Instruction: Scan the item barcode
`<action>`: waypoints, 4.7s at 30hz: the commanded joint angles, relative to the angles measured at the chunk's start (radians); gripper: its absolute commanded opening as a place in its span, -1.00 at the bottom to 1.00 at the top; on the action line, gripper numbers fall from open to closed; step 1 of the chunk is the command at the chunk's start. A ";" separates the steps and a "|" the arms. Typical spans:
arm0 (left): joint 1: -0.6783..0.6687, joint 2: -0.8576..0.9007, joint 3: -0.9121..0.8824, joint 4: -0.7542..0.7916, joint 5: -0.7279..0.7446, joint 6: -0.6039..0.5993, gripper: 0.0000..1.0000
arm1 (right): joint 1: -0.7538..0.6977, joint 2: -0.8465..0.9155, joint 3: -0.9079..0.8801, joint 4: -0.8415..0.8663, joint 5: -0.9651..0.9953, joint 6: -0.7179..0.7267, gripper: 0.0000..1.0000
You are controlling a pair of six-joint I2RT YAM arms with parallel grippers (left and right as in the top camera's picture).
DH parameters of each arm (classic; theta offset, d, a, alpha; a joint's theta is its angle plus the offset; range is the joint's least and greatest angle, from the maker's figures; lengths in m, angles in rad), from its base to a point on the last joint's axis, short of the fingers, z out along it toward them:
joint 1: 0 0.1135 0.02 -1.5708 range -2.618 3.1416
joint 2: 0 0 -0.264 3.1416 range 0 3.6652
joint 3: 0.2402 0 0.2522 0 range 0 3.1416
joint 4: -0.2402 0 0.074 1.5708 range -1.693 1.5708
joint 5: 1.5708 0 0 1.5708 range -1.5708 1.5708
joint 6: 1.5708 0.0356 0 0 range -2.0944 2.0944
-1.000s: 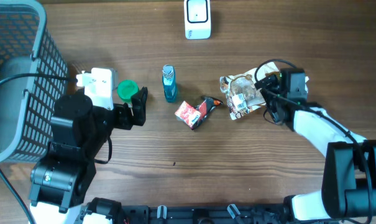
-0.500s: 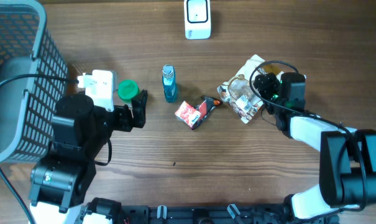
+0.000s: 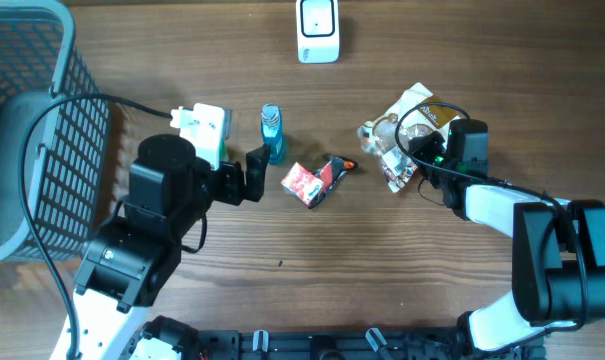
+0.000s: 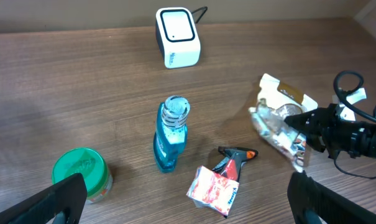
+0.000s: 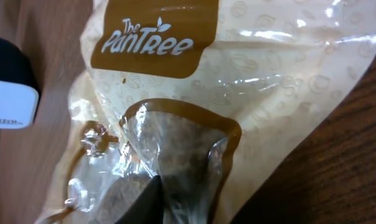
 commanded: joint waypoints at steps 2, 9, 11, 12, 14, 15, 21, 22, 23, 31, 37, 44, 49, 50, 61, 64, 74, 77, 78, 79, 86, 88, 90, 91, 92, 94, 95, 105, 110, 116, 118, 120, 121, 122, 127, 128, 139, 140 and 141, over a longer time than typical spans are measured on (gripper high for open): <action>-0.006 -0.001 -0.005 0.006 -0.022 -0.014 1.00 | 0.007 0.081 -0.065 -0.071 0.003 -0.047 -0.91; -0.006 -0.001 -0.005 0.006 -0.022 -0.014 1.00 | 0.007 0.078 -0.065 -0.064 0.003 -0.051 -0.91; -0.006 0.000 -0.005 0.006 -0.022 -0.014 1.00 | 0.007 0.059 -0.065 -0.065 -0.001 -0.095 -0.91; -0.006 0.000 -0.005 0.007 -0.022 -0.014 1.00 | 0.007 0.048 -0.065 -0.066 -0.002 -0.114 -0.91; -0.006 0.000 -0.005 0.007 -0.022 -0.014 1.00 | 0.007 0.018 -0.065 -0.076 -0.006 -0.153 -0.91; -0.006 0.002 -0.005 0.007 -0.022 -0.014 1.00 | 0.007 0.002 -0.065 -0.084 -0.008 -0.164 -0.91; -0.006 0.037 -0.005 0.016 0.028 -0.021 1.00 | 0.007 -0.138 -0.065 -0.174 -0.030 -0.231 -0.91; -0.006 0.047 -0.005 0.025 0.061 -0.021 1.00 | 0.007 -0.159 -0.065 -0.199 -0.031 -0.231 -0.91; -0.006 0.054 -0.005 0.033 0.090 -0.021 1.00 | 0.007 -0.185 -0.065 -0.230 -0.031 -0.231 -0.91; -0.074 0.105 -0.005 0.059 0.318 -0.020 1.00 | 0.008 -0.257 -0.065 -0.309 -0.109 -0.367 -0.91; -0.189 0.205 -0.005 0.059 0.398 -0.021 1.00 | 0.009 -0.257 -0.065 -0.309 -0.155 -0.431 -0.91; -0.225 0.343 -0.005 0.094 0.398 -0.051 1.00 | 0.009 -0.296 -0.065 -0.316 -0.208 -0.471 -0.91; -0.225 0.355 -0.005 0.120 0.398 -0.051 1.00 | 0.009 -0.399 -0.065 -0.317 -0.306 -0.513 -0.91; -0.225 0.355 -0.005 0.124 0.398 -0.051 1.00 | 0.009 -0.417 -0.065 -0.320 -0.327 -0.515 -0.91; -0.225 0.355 -0.005 0.129 0.352 -0.050 1.00 | 0.009 -0.486 -0.065 -0.368 -0.408 -0.522 -0.51; -0.226 0.355 -0.005 0.129 0.353 -0.051 1.00 | 0.009 -0.486 -0.065 -0.479 -0.203 -0.527 0.81; -0.274 0.606 -0.005 0.230 0.409 -0.156 0.56 | 0.009 -0.486 -0.065 -0.550 -0.058 -0.515 -0.68; -0.267 0.629 -0.005 0.240 0.406 -0.201 -0.92 | 0.009 -0.486 -0.065 -0.565 -0.048 -0.511 -0.77; -0.264 0.629 -0.005 0.244 0.406 -0.201 -0.92 | 0.009 -0.486 -0.065 -0.566 -0.048 -0.510 -0.77; -0.264 0.629 -0.005 0.251 0.406 -0.201 -0.92 | 0.009 -0.486 -0.065 -0.566 -0.048 -0.507 -0.77; -0.239 0.747 -0.006 0.396 0.416 -0.378 -0.92 | 0.009 -0.478 -0.065 -0.561 -0.048 -0.463 -0.78; -0.232 0.795 -0.005 0.436 0.446 -0.418 -0.92 | 0.009 -0.478 -0.065 -0.559 -0.048 -0.463 -0.78; -0.225 0.839 -0.005 0.468 0.470 -0.451 -0.92 | 0.009 -0.478 -0.065 -0.558 -0.048 -0.463 -0.78; -0.223 0.860 -0.005 0.478 0.469 -0.463 -0.92 | 0.009 -0.478 -0.065 -0.558 -0.048 -0.462 -0.78; -0.223 0.872 -0.005 0.484 0.469 -0.463 -0.92 | 0.009 -0.478 -0.065 -0.558 -0.048 -0.462 -0.78; -0.224 0.892 -0.006 0.486 0.469 -0.470 -0.92 | 0.009 -0.478 -0.065 -0.556 -0.048 -0.455 -0.78; -0.224 0.903 -0.006 0.484 0.469 -0.470 -0.92 | 0.009 -0.478 -0.065 -0.549 -0.047 -0.439 -0.71; -0.223 0.971 -0.006 0.483 0.454 -0.492 -0.92 | 0.009 -0.287 -0.065 -0.461 -0.246 -0.414 0.53; -0.223 0.971 -0.006 0.482 0.446 -0.492 -0.92 | -0.035 -0.070 -0.065 -0.212 -0.491 -0.415 0.53; -0.223 0.971 -0.006 0.478 0.427 -0.492 -0.92 | -0.121 0.014 -0.064 -0.136 -0.506 -0.497 0.52; -0.223 0.971 -0.006 0.478 0.427 -0.492 -0.92 | -0.146 0.014 -0.064 -0.131 -0.515 -0.520 0.50; -0.223 0.971 -0.006 0.478 0.427 -0.492 -0.92 | -0.151 0.014 -0.064 -0.117 -0.546 -0.520 0.51; -0.223 0.971 -0.006 0.478 0.427 -0.492 -0.92 | -0.149 0.015 -0.064 -0.112 -0.569 -0.528 0.53; -0.223 0.971 -0.006 0.478 0.427 -0.492 -0.92 | -0.148 0.019 -0.064 -0.109 -0.583 -0.533 0.58; -0.223 0.971 -0.006 0.474 0.418 -0.492 -0.92 | -0.146 0.064 -0.063 -0.109 -0.632 -0.549 0.68; -0.223 0.971 -0.006 0.474 0.414 -0.492 -0.92 | -0.143 0.081 -0.060 -0.104 -0.643 -0.550 0.70; -0.223 0.971 -0.018 0.470 0.367 -0.492 -0.92 | -0.032 0.212 0.049 -0.096 -0.672 -0.534 0.30; -0.223 0.971 -0.023 0.470 0.366 -0.492 -0.92 | -0.032 0.212 0.049 -0.107 -0.646 -0.534 0.30; -0.223 0.971 -0.026 0.470 0.363 -0.492 -0.92 | -0.032 0.212 0.049 -0.115 -0.631 -0.536 0.30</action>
